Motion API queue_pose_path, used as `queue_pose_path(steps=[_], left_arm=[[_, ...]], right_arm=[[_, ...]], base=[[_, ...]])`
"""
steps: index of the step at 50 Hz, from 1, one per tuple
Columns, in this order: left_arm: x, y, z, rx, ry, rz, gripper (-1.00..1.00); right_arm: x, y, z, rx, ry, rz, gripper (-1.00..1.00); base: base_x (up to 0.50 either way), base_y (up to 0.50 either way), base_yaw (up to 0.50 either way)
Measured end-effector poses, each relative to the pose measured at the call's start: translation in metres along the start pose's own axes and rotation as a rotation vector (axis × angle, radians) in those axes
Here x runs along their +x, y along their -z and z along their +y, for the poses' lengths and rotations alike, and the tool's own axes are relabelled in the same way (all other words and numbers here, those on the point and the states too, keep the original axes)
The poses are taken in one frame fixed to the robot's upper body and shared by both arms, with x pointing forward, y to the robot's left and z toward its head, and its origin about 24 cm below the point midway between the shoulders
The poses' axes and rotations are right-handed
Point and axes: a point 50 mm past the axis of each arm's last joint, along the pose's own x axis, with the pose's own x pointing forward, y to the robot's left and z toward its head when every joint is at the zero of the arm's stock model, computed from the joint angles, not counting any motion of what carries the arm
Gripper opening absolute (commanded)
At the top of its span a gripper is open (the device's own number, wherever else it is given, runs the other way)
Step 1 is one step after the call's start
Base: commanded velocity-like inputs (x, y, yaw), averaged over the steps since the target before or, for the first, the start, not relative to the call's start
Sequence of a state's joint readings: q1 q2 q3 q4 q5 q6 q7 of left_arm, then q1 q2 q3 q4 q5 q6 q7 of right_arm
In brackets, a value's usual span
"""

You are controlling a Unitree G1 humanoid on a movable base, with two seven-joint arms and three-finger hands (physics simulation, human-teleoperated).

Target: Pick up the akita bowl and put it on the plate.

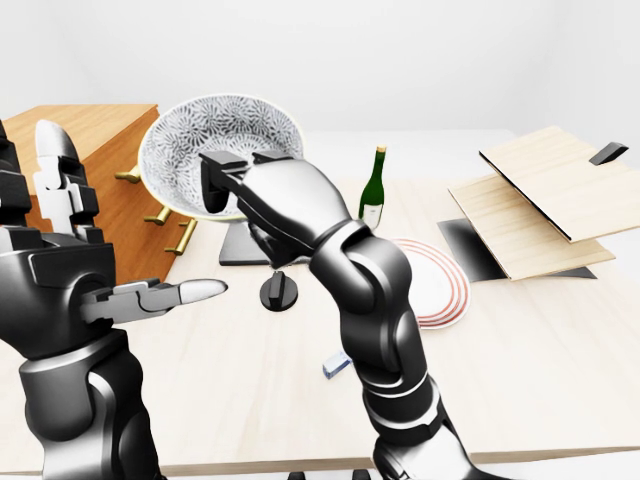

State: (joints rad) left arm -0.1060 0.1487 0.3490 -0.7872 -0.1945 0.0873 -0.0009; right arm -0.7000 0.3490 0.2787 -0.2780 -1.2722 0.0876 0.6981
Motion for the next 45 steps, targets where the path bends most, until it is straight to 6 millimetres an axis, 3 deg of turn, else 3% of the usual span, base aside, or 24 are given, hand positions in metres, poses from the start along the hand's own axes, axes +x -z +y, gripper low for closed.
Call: queue_pose_path(steps=[18,45], left_arm=[[0.0,0.001,-0.001,0.0,0.003,0.003,1.0],[-0.001,0.0,-0.001,0.004,0.004,0.001,1.0]], right_arm=[[-0.029,0.009,0.01,0.218,0.014,-0.081,-1.0],[-0.075,0.054,0.022,0.377,0.115,-0.003,-1.0]], base=[[0.0,0.0,0.0],[0.0,0.0,0.0]])
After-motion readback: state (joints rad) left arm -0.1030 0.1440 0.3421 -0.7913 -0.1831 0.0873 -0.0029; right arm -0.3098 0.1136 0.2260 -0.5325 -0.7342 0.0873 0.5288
